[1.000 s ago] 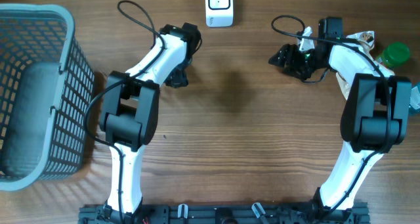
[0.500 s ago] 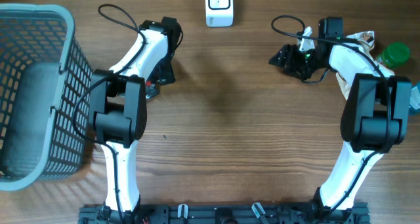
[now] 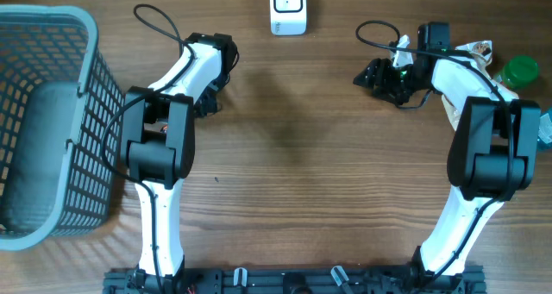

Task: Scan the item barcode
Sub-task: 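Lift the wrench pack and move it toward the scanner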

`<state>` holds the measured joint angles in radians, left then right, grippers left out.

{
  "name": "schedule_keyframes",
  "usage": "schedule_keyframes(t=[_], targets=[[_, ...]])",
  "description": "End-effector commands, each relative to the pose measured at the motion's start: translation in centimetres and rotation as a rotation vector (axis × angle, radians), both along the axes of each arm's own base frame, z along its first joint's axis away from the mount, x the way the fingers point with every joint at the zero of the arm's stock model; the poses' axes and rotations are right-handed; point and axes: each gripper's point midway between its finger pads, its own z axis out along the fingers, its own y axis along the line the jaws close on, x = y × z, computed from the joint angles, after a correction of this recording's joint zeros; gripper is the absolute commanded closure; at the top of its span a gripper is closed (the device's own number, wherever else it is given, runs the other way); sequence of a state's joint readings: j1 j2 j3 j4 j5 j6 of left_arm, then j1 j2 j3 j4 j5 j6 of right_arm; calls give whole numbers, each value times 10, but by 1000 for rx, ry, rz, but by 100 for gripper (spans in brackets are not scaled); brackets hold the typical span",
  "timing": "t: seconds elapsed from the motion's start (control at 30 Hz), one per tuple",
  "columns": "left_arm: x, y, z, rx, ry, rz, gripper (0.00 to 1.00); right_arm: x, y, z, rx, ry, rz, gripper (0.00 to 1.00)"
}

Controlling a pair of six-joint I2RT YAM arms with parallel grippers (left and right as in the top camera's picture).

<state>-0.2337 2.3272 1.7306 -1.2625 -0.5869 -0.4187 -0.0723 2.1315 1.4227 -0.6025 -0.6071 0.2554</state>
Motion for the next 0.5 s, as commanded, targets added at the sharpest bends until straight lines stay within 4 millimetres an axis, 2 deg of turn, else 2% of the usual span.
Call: schedule_keyframes(t=[0.0,0.13,0.23,0.33,0.4,0.43,0.47], targets=[[-12,2,-21,-11,61,20,86,-7,-4,-12,-62,21,10,30],[-14,4,-17,2,71,17,96,-6,-4,-12,-62,18,11,31],[-14,4,-16,1,69,16,96,-6,-3,-12,-63,18,13,31],[-19,2,-6,-2,85,36,96,-6,-5,-14,-86,16,12,31],[-21,-15,7,-62,92,81,96,-5,-7,-15,-104,17,8,31],[-8,-41,21,-181,46,97,96,-5,-9,-16,-113,18,5,31],[0,-57,30,-261,10,104,96,-5,-11,-17,-126,19,2,31]])
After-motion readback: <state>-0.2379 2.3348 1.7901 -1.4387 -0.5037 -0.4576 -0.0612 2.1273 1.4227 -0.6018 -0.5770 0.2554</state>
